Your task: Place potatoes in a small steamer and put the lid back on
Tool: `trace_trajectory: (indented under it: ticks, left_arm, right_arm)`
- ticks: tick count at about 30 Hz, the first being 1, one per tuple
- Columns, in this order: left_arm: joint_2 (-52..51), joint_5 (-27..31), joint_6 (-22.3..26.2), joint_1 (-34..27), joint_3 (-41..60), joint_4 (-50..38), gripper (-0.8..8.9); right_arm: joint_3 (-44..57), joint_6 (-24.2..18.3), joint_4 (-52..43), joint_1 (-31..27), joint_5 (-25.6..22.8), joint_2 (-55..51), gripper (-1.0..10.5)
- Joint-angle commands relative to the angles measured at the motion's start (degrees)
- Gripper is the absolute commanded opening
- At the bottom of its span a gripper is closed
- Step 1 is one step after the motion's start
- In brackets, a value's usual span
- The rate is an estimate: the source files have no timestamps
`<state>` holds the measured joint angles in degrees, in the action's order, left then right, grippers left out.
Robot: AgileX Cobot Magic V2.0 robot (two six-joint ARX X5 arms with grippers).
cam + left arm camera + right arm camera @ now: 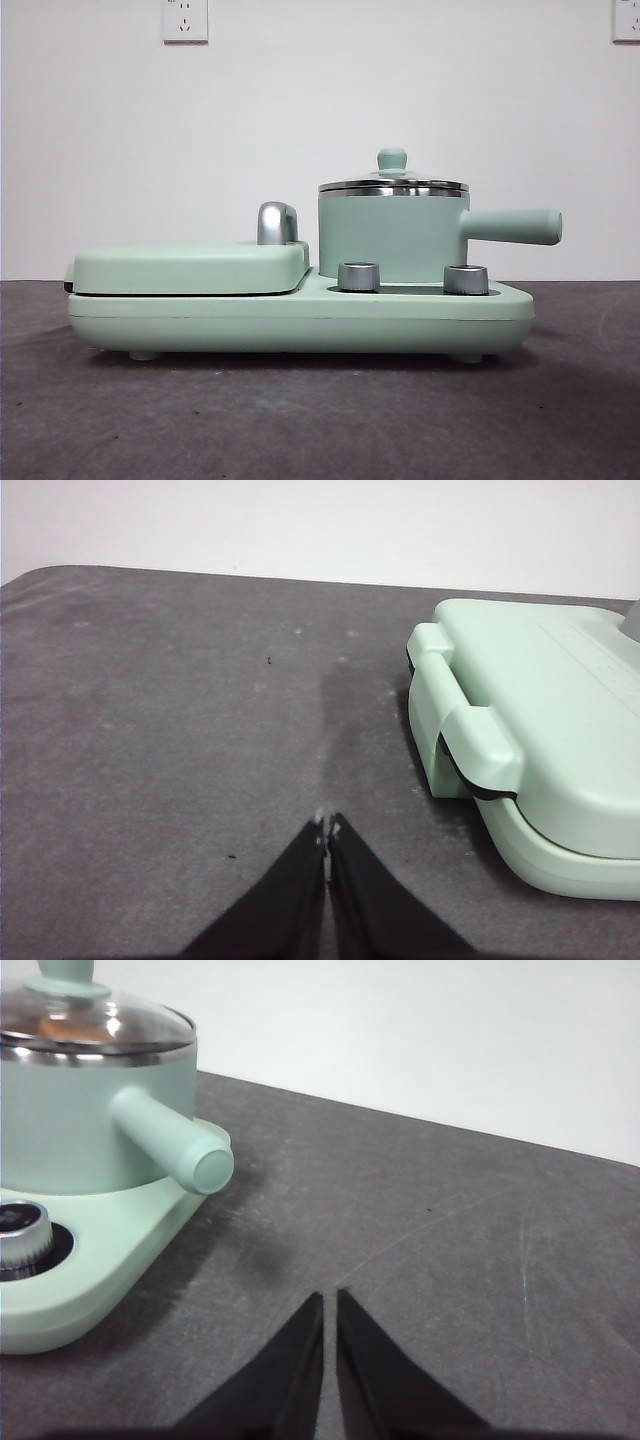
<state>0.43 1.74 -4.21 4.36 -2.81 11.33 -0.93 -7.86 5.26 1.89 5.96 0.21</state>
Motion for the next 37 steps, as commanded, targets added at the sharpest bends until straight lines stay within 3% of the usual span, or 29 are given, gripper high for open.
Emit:
trace_trajectory:
  ticks: [1,37]
  left_arm:
    - [0.1,0.2,0.3,0.0,-0.1,-0.6,0.06]
    - [-0.3,0.1,0.3,-0.4,2.1,-1.3,0.06]
  right_arm:
    - [0.2,1.0,-0.6,0.0,0.0,0.0,0.2]
    - [0.2,1.0,-0.8,0.0,0.0,0.0,0.2]
